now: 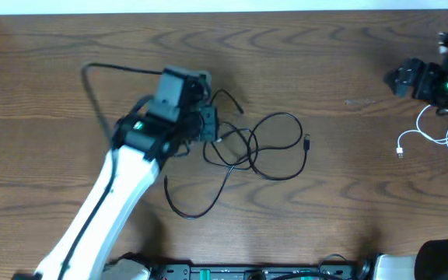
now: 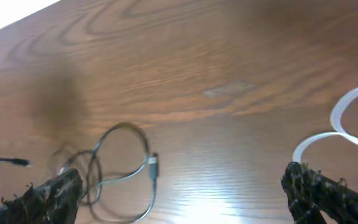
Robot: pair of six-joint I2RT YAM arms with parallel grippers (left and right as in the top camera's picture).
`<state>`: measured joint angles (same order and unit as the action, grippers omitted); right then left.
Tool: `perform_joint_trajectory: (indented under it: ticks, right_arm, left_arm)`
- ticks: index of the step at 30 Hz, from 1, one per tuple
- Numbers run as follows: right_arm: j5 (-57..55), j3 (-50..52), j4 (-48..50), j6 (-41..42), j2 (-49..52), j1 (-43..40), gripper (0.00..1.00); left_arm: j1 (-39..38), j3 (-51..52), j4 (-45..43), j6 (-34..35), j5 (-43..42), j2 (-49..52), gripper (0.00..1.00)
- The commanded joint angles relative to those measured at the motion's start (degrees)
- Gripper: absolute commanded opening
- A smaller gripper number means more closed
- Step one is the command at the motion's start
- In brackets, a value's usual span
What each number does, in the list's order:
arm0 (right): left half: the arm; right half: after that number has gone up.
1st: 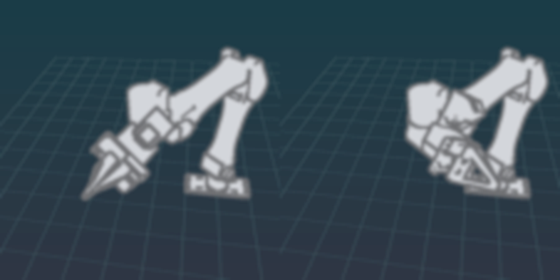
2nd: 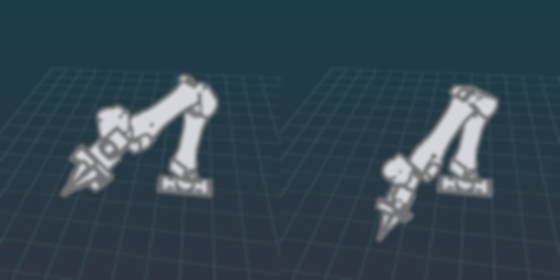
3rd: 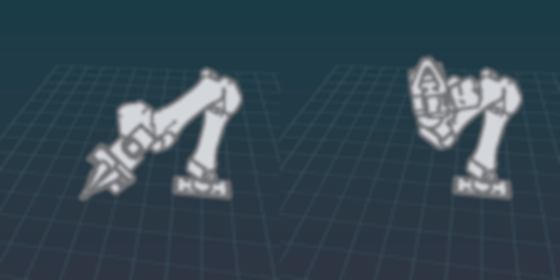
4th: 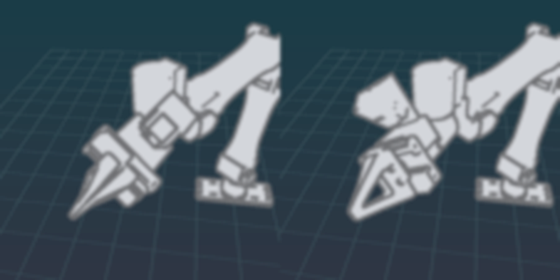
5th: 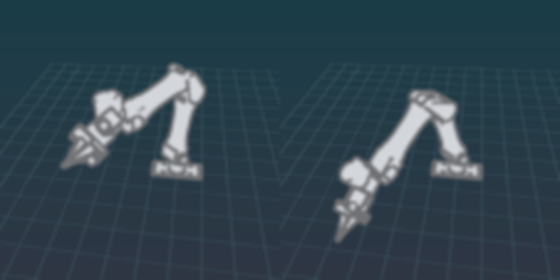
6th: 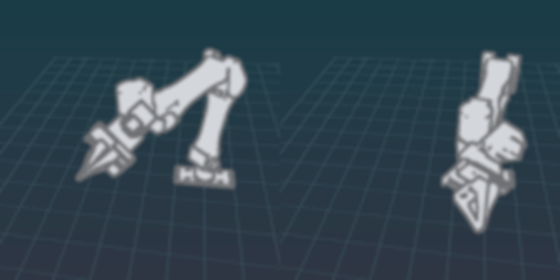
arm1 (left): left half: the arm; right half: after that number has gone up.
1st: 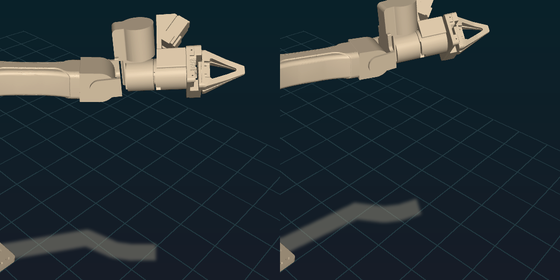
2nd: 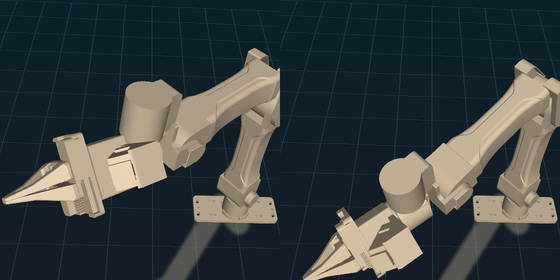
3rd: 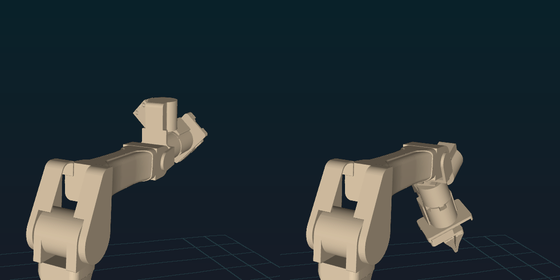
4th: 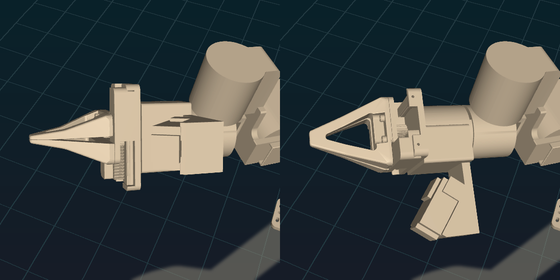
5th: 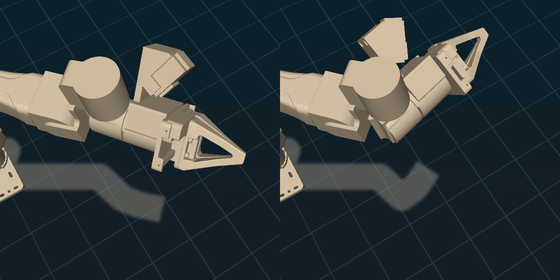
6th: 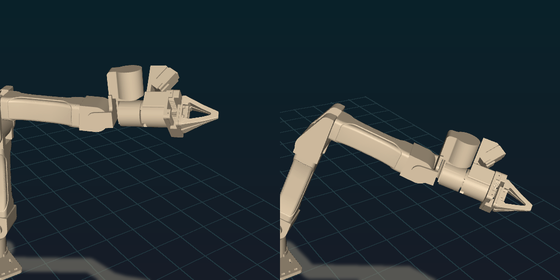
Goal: Untangle cables
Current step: 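Release the white cable at the right table edge, return right gripper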
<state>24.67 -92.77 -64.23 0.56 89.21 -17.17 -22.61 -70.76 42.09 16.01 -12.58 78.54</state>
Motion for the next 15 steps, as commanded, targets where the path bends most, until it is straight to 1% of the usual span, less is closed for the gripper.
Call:
perform_joint_trajectory:
  ticks: [1,3,5,8,9,12,14,15]
  right_arm:
    - [3.0,3.0,-0.8,-1.3,0.0,6.2,0.97]
    - [2.9,5.9,-0.7,-1.2,0.0,10.1,0.94]
    - [2.9,10.2,0.9,0.1,0.0,14.8,0.91]
    - [2.6,17.1,6.8,4.8,0.0,21.4,0.88]
    - [2.6,20.5,10.6,7.9,0.0,24.6,0.87]
    - [1.9,25.5,17.9,15.0,0.0,29.6,0.86]
    - [-0.7,29.7,24.2,24.2,0.0,34.1,0.85]
    - [-2.2,32.3,28.1,30.0,0.0,36.9,0.85]
  left_arm:
    - [0.0,-0.6,-0.5,-1.0,-3.8,-7.4,0.08]
    - [0.0,-0.6,-1.2,-1.0,-3.6,-9.8,0.08]
    - [0.0,-0.6,-0.8,-1.0,0.1,-10.6,0.08]
    - [0.0,-0.5,1.6,-1.0,4.7,-9.7,0.07]
    - [0.0,-0.2,3.8,-0.9,4.7,-8.3,0.08]
    - [0.0,0.4,6.9,0.1,4.6,-5.9,0.08]
    - [0.0,0.5,9.9,0.8,4.3,-3.2,0.08]
    - [0.0,0.5,11.1,0.8,4.2,-1.4,0.08]
